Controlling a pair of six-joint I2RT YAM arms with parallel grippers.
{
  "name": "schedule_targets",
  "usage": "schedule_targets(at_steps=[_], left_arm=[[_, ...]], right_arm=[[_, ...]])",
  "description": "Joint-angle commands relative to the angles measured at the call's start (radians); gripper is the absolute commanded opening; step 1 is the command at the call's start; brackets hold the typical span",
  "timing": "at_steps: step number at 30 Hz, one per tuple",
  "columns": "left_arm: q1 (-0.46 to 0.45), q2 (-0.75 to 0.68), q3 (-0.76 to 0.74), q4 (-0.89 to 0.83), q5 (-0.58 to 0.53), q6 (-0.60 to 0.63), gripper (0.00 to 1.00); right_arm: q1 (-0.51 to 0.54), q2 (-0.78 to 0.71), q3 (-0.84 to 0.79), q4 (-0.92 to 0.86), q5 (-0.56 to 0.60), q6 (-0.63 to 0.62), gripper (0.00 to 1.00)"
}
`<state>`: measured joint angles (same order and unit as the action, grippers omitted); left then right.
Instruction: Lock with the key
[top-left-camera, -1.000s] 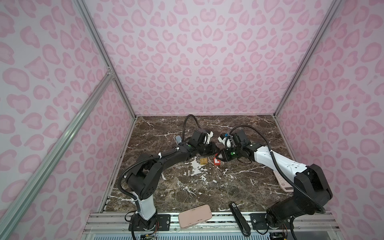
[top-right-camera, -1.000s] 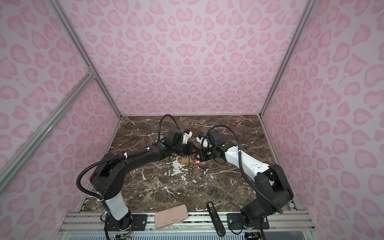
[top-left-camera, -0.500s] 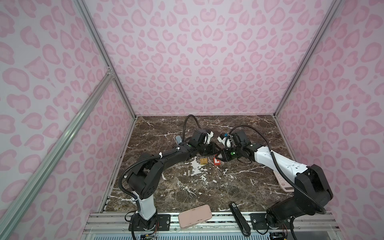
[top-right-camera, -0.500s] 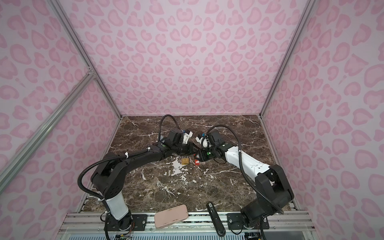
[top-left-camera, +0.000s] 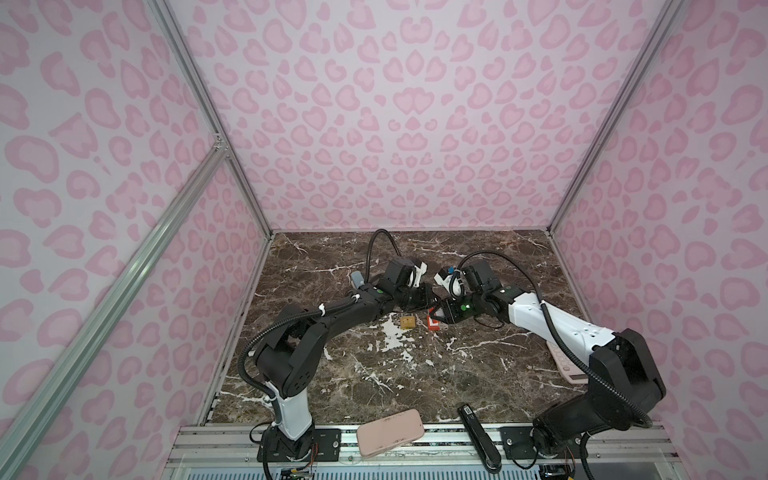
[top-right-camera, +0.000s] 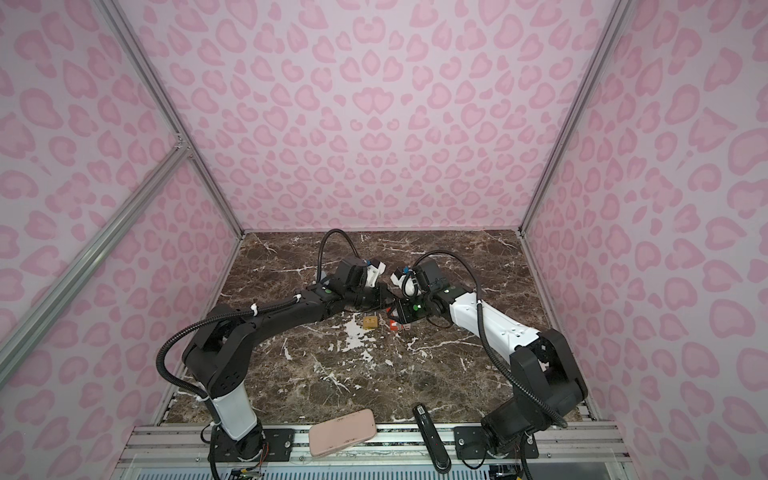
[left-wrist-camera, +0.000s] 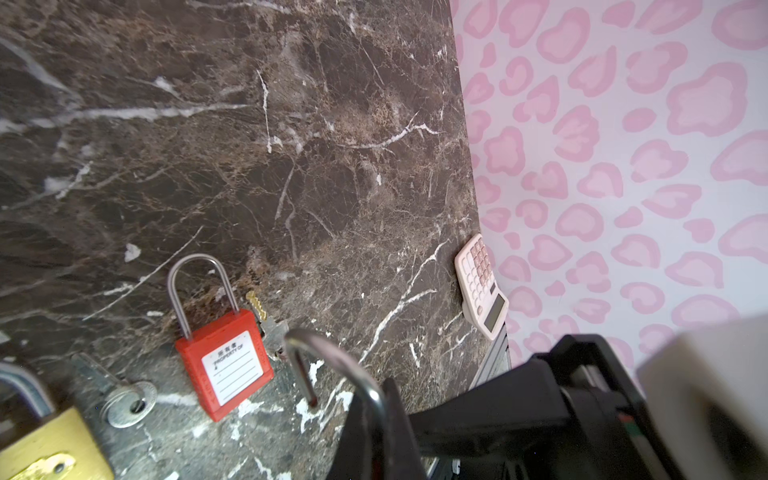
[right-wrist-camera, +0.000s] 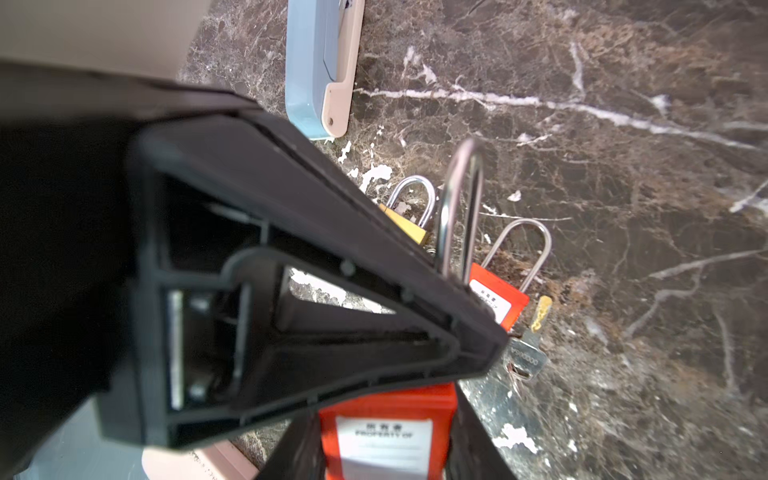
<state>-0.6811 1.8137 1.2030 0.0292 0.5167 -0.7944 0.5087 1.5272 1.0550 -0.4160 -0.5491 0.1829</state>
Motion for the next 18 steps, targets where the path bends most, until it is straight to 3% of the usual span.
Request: schedule_targets(at_steps=[1,8,18], left_arm=[[-0.004,-0.010,0.004,0.005,0.035,0.010,0.04],[0.001,-0.026,-0.002,0.025,0.042,-0.004,0.04],[0.017,-0.064,-0.009,0.034,0.052,-0.012,0.04]], right_arm=[[0.001,-0.006,-0.007,0.095,-0.016,-0.005,0.26],[0.001,-0.015,-0.013,0.111,-0.011,0.008,0.45],[-0.035,-0.062,-0.059,0.197,-0.050,0.073,0.57]])
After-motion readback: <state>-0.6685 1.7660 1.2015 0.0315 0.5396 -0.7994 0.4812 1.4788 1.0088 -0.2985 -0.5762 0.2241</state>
